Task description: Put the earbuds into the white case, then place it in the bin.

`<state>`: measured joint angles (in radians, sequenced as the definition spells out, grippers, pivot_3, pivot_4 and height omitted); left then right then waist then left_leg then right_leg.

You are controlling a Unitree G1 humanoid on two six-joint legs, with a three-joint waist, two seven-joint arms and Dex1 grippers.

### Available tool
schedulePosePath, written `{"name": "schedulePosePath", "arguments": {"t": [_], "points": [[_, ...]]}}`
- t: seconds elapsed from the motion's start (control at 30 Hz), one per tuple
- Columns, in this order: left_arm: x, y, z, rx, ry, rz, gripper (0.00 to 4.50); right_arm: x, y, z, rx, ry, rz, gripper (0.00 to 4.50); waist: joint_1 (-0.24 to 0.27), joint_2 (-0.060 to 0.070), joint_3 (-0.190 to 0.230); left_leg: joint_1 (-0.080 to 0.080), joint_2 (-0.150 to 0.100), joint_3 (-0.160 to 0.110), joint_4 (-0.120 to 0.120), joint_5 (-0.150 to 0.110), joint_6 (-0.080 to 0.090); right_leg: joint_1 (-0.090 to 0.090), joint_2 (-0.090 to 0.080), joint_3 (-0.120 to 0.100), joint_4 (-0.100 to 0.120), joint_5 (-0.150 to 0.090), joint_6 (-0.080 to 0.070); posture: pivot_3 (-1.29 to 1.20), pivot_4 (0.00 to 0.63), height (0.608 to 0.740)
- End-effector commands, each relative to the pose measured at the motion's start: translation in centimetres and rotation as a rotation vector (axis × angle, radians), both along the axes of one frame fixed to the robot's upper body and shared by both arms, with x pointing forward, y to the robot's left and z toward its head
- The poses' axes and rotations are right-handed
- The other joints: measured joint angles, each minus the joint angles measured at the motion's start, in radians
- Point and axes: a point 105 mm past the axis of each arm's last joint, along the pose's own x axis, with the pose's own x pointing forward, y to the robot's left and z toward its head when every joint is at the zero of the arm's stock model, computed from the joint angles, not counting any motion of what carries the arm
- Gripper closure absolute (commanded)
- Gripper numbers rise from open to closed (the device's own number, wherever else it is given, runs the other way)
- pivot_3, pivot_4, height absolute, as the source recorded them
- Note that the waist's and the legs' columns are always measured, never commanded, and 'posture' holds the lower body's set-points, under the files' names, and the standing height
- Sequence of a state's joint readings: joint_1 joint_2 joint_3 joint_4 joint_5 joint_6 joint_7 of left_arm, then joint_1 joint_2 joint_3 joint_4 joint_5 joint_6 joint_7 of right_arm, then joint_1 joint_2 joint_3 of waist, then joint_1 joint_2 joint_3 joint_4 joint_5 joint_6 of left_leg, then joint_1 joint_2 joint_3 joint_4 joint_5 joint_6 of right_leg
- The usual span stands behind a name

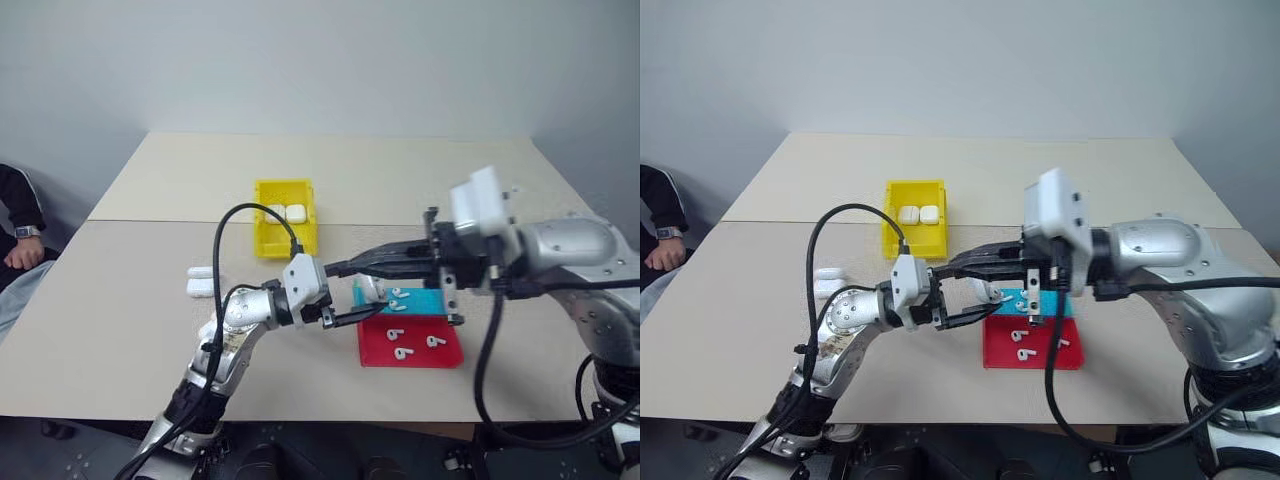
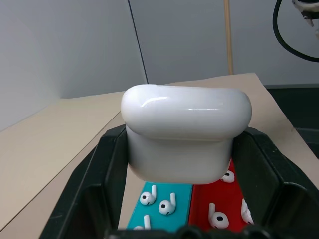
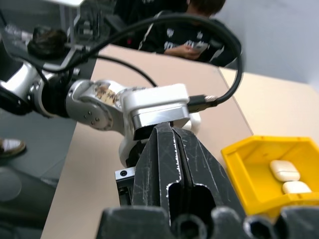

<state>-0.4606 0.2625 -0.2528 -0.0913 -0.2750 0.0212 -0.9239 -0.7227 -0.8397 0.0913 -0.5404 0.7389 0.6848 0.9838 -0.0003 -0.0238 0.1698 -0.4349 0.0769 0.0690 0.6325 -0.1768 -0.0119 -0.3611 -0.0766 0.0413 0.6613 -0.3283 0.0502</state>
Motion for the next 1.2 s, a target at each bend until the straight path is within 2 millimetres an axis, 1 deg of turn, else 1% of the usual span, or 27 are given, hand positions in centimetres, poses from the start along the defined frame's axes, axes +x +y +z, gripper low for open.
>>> {"name": "schedulePosePath", "arguments": {"t": [0.03,0.13,0.33,0.43,0.57,0.67,0.7,0.8,0.87,0.93,1.0,1.07,1.13,1.2], "points": [[-0.4,-0.3,1.4,-0.031,-0.063,-0.014,1.69,0.0,0.3,-0.3,-0.057,-0.070,0.004,4.47,0.001,0.000,0.000,-0.001,0.000,0.000,0.000,0.000,0.000,-0.001,0.000,0.000,0.000,0.000,0.000,0.00,0.150,0.740],[-0.7,-0.1,1.7,-0.057,-0.069,-0.026,1.69,0.5,0.0,-0.9,-0.085,-0.075,-0.023,4.47,0.003,0.000,0.000,-0.003,0.000,0.000,0.001,0.000,0.000,-0.003,0.000,0.000,0.001,0.000,0.000,0.00,0.150,0.740],[-1.6,0.5,2.6,-0.103,-0.071,-0.047,1.69,1.2,-1.7,-1.8,-0.142,-0.097,-0.084,4.47,0.007,0.000,0.000,-0.004,0.000,0.000,0.001,0.000,0.000,-0.006,0.000,0.000,0.002,0.000,0.000,0.00,0.150,0.740],[-1.7,0.7,2.8,-0.119,-0.068,-0.051,1.69,1.6,-2.5,-2.1,-0.165,-0.098,-0.112,4.47,0.009,0.000,0.000,-0.004,0.000,0.000,0.001,0.000,0.000,-0.006,0.000,0.000,0.002,0.000,0.000,0.00,0.150,0.740],[-1.5,0.8,2.7,-0.114,-0.065,-0.045,1.69,1.9,-3.1,-2.0,-0.168,-0.108,-0.132,4.47,0.009,0.000,0.000,-0.004,0.000,0.000,0.002,0.000,0.000,-0.006,0.000,0.000,0.002,0.000,0.000,0.00,0.150,0.740],[-1.4,0.9,2.7,-0.112,-0.064,-0.038,1.69,1.7,-3.1,-1.0,-0.118,-0.123,-0.129,4.47,0.010,0.000,0.000,-0.004,0.000,0.000,0.002,0.000,0.000,-0.006,0.000,0.000,0.002,0.000,0.000,0.00,0.150,0.740],[-1.3,0.9,2.6,-0.109,-0.066,-0.030,1.69,1.5,-3.2,0.0,-0.066,-0.131,-0.123,4.47,0.010,0.000,0.000,-0.005,0.000,0.000,0.002,0.000,0.000,-0.006,0.000,0.000,0.002,0.000,0.000,0.00,0.150,0.740],[-0.9,1.2,2.5,-0.106,-0.066,0.002,1.69,1.3,-3.7,1.8,0.031,-0.152,-0.122,4.47,0.011,0.000,0.000,-0.005,0.000,0.000,0.002,0.000,0.000,-0.005,0.000,0.000,0.002,0.000,0.000,0.00,0.150,0.740],[0.7,1.8,3.4,-0.135,-0.090,0.108,1.69,2.1,-4.8,2.5,0.065,-0.171,-0.199,4.47,0.011,0.000,0.000,-0.005,0.000,0.000,0.002,0.000,0.000,-0.005,0.000,0.000,0.002,0.000,0.000,0.00,0.150,0.740],[2.1,2.2,4.2,-0.147,-0.098,0.211,1.69,2.6,-5.5,2.6,0.073,-0.180,-0.250,4.47,0.011,0.000,0.000,-0.005,0.000,0.000,0.002,0.000,0.000,-0.005,0.000,0.000,0.003,0.000,0.000,0.00,0.150,0.740],[4.9,2.9,5.4,-0.167,-0.105,0.403,1.69,2.9,-6.0,2.3,0.089,-0.167,-0.288,4.47,0.014,0.000,0.000,-0.005,0.000,0.000,0.003,0.000,0.000,-0.005,0.000,0.000,0.003,0.000,0.000,0.00,0.150,0.740],[7.8,4.0,6.8,-0.181,-0.124,0.605,1.69,3.1,-6.4,1.8,0.097,-0.156,-0.321,4.47,0.016,0.000,0.000,-0.005,0.000,-0.001,0.004,0.000,0.000,-0.004,0.000,0.000,0.003,0.000,0.001,0.00,0.150,0.740],[9.8,5.4,7.8,-0.197,-0.168,0.753,1.69,3.1,-6.6,1.2,0.097,-0.145,-0.344,4.47,0.015,0.000,0.000,-0.006,-0.001,-0.001,0.005,0.000,0.000,-0.004,0.000,-0.001,0.003,0.001,0.001,0.00,0.150,0.740],[11.4,6.3,8.0,-0.167,-0.179,0.871,1.69,3.1,-6.7,0.7,0.094,-0.137,-0.359,4.47,0.012,0.000,0.000,-0.006,-0.001,-0.001,0.005,0.000,0.001,-0.004,0.000,0.000,0.002,0.001,0.001,0.00,0.150,0.740]]}}
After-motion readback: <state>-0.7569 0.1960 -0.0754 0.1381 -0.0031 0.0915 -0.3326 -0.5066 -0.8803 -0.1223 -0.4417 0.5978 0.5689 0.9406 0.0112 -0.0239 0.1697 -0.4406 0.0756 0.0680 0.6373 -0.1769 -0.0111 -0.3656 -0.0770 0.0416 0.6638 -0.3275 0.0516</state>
